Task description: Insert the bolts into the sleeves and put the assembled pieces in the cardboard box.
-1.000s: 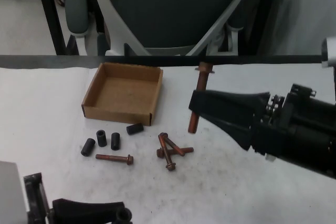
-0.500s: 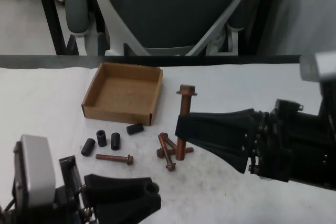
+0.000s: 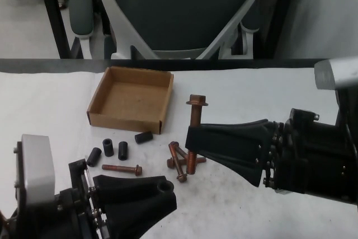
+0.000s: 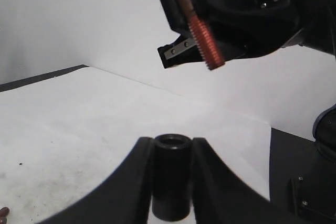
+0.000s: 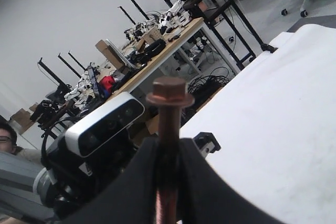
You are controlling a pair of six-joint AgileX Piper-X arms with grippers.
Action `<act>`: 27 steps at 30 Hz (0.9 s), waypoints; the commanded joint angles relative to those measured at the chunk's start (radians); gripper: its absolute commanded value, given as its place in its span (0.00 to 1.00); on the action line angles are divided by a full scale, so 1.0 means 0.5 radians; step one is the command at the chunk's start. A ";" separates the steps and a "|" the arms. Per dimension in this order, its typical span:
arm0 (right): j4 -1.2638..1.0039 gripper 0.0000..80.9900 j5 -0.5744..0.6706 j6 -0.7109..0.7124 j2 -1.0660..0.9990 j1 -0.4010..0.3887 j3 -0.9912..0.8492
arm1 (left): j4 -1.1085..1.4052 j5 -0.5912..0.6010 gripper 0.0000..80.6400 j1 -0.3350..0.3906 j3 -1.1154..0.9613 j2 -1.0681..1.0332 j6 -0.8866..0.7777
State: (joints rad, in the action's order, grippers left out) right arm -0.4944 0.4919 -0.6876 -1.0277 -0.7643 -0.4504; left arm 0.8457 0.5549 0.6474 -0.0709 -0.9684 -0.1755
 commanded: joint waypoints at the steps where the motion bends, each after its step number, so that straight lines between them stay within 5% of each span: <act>1: -0.038 0.00 0.081 -0.019 0.002 -0.002 -0.004 | 0.018 0.032 0.01 0.005 -0.008 -0.001 0.054; 17: 0.147 0.00 0.108 0.434 0.002 -0.002 -0.004 | 0.008 0.168 0.01 0.005 -0.027 -0.001 -0.113; 27: 0.174 0.00 0.187 0.448 0.002 -0.010 -0.004 | -0.015 0.167 0.01 0.005 -0.055 -0.026 -0.113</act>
State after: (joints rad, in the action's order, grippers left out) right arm -0.4032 0.5481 -0.4731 -1.0277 -0.7643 -0.4495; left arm 0.8326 0.6307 0.6474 -0.0867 -0.9775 -0.2248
